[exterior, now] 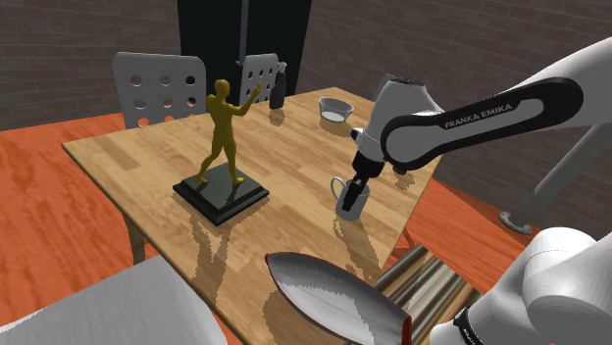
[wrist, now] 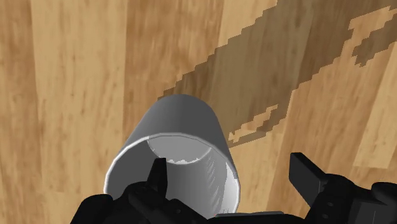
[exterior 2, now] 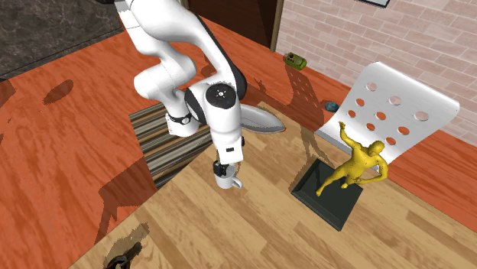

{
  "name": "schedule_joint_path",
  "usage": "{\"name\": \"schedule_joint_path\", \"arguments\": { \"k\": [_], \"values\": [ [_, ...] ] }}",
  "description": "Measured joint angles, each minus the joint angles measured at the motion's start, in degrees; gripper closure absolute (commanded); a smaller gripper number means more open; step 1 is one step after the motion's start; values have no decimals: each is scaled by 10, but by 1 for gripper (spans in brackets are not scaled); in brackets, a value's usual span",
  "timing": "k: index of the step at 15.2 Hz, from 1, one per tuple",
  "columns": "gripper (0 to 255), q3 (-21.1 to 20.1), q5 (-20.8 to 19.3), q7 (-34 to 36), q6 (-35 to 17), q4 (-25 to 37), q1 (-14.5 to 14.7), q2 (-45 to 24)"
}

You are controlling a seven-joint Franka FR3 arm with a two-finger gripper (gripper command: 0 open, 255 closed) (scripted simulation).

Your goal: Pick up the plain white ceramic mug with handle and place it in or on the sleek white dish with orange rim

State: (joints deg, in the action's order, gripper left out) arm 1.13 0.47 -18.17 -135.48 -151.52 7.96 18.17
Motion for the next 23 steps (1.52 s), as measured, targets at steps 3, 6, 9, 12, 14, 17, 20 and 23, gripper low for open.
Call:
{"name": "schedule_joint_path", "arguments": {
  "k": [3,6,9,12,14,17,20,23],
  "values": [
    [0,0,0,0,-2,0,0,-1],
    [255,0,0,0,-2,0,0,-2],
    [255,0,0,0,-2,0,0,-2],
    [255,0,0,0,-2,0,0,-1],
    [255,0,0,0,-2,0,0,-1],
    [255,0,0,0,2,2,0,1],
    [255,0,0,1,24,10,0,15],
    [255,-1,-1,1,52,23,0,30]
  ]
}}
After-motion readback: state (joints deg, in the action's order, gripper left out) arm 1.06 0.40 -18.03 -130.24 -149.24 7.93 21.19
